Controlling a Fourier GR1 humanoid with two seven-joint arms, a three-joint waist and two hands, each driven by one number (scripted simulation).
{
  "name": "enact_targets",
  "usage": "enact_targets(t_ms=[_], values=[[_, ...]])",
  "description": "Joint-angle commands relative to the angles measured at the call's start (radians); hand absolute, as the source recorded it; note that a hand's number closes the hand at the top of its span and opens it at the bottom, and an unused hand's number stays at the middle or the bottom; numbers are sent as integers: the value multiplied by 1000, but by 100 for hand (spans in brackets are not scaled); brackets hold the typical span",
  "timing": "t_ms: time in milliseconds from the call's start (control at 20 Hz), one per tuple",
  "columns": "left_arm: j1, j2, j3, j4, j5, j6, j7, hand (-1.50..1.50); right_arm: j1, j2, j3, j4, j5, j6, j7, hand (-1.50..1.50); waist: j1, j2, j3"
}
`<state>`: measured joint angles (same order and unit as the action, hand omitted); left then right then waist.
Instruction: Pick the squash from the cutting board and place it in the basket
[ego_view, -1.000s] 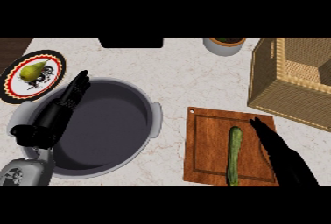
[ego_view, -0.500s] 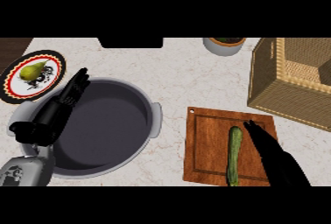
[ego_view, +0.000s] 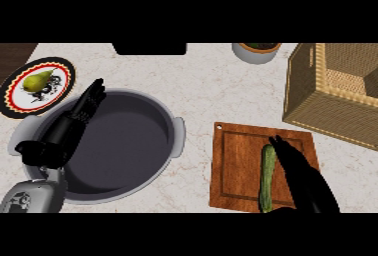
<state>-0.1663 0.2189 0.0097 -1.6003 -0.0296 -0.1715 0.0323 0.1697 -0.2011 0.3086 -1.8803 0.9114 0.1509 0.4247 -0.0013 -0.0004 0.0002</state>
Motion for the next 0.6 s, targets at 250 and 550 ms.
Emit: enact_targets(t_ms=[250, 550], values=[[-2, 2, 35, -76, 12, -30, 90, 0, -62, 21, -49, 155, 26, 10, -14, -150, 3, 0, 0], [9, -22, 45, -22, -26, -34, 12, 0, -62, 42, -66, 212, 43, -7, -44, -150, 1, 0, 0]])
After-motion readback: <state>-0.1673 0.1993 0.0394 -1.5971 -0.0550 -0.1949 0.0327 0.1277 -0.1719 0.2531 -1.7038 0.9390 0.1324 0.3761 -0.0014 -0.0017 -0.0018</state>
